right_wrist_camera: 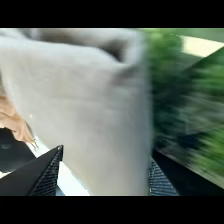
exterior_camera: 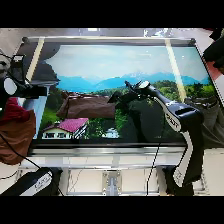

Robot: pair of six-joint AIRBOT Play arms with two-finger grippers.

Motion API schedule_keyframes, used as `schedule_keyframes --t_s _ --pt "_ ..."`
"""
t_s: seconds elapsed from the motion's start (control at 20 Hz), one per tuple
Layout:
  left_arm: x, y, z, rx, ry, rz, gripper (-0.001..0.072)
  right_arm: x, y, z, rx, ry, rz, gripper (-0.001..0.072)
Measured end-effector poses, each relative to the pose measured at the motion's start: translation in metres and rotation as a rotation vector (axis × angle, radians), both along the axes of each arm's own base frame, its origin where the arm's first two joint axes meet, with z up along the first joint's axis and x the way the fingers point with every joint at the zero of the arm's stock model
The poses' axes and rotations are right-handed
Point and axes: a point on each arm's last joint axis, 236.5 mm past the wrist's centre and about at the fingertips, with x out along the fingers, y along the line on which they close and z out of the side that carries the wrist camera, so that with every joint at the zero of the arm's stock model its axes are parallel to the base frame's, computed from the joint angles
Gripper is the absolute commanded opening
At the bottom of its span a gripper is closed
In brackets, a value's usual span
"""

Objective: Fold the shirts.

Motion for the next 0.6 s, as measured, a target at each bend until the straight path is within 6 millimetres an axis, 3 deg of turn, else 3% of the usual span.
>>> schedule_keyframes --t_s 0.05,0.1,0.15,0.3,0.4,0.5,0.6 --pt "0.000 0.000 0.000 0.000 -0.001 0.000 0.0018 -0.001 0.010 0.000 0.010 -0.003 -0.005 0.0353" --pt "0.000 0.000 0.000 0.000 -0.001 0.000 0.0018 -0.003 0.018 -0.001 0.016 -0.009 -0.005 0.0141" --pt "0.000 0.000 0.000 0.000 -0.001 0.000 0.0018 -0.004 0.029 0.005 0.044 -0.010 -0.006 0.0022" --pt "0.000 0.000 0.000 0.001 -0.001 -0.001 0.0018 -0.001 0.057 0.045 0.164 -0.064 0.026 0.0016" --pt "0.000 0.000 0.000 0.002 -0.001 -0.003 0.0018 0.014 0.066 0.086 0.243 -0.145 0.044 0.0016" --pt "0.000 0.000 0.000 0.002 0.000 -0.003 0.0017 0.036 0.060 0.128 0.283 -0.251 0.055 0.0016" --pt "0.000 0.000 0.000 0.002 -0.001 -0.004 0.0018 0.066 0.035 0.176 0.301 -0.373 0.021 0.0016"
